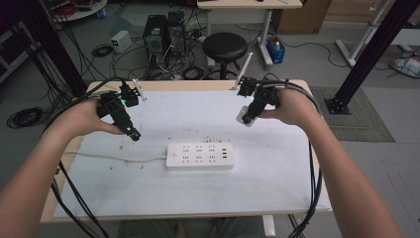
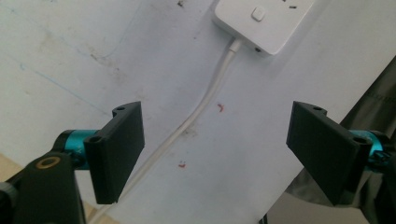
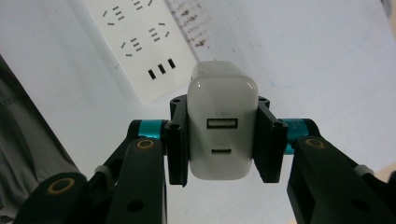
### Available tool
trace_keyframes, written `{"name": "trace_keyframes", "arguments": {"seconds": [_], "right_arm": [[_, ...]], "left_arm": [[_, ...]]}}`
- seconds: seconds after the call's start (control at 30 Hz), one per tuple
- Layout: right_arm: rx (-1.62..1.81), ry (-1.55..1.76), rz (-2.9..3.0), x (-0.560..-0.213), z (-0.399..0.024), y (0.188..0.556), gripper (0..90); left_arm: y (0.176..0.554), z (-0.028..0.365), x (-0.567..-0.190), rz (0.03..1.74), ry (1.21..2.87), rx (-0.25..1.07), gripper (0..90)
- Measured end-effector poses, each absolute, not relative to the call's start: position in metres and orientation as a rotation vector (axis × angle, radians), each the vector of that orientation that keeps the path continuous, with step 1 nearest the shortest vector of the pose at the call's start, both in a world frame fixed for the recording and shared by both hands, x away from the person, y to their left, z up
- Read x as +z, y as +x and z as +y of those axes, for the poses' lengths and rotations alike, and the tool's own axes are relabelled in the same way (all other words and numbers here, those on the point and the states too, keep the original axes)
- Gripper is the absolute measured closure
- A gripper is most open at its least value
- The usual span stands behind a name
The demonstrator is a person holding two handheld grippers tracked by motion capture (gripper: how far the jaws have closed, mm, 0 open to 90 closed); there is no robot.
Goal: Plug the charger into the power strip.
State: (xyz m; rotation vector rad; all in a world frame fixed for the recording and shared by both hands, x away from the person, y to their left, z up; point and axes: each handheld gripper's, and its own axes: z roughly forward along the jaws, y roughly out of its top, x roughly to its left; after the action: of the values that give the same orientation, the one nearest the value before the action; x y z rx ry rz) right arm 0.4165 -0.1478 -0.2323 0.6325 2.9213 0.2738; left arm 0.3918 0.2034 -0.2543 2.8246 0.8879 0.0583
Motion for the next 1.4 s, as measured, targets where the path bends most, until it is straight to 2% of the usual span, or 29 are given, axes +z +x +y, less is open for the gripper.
{"name": "trace_keyframes", "arguments": {"seconds": [0.37,0.6,0.8,1.4], "right_arm": [[0.142,0.292,3.031,-0.285,-0.081,0.417,61.9],[0.061,0.156,3.057,-0.317,-0.055,0.418,61.9],[0.015,0.100,3.050,-0.334,-0.045,0.418,62.0],[-0.031,-0.098,3.028,-0.354,-0.040,0.414,62.8]], "left_arm": [[0.382,0.206,-0.265,0.868,2.803,0.047,18.8],[0.382,0.207,-0.270,0.864,2.801,0.041,18.8],[0.381,0.206,-0.272,0.851,2.799,0.023,18.8],[0.384,0.199,-0.283,0.837,2.819,-0.026,18.8]]}}
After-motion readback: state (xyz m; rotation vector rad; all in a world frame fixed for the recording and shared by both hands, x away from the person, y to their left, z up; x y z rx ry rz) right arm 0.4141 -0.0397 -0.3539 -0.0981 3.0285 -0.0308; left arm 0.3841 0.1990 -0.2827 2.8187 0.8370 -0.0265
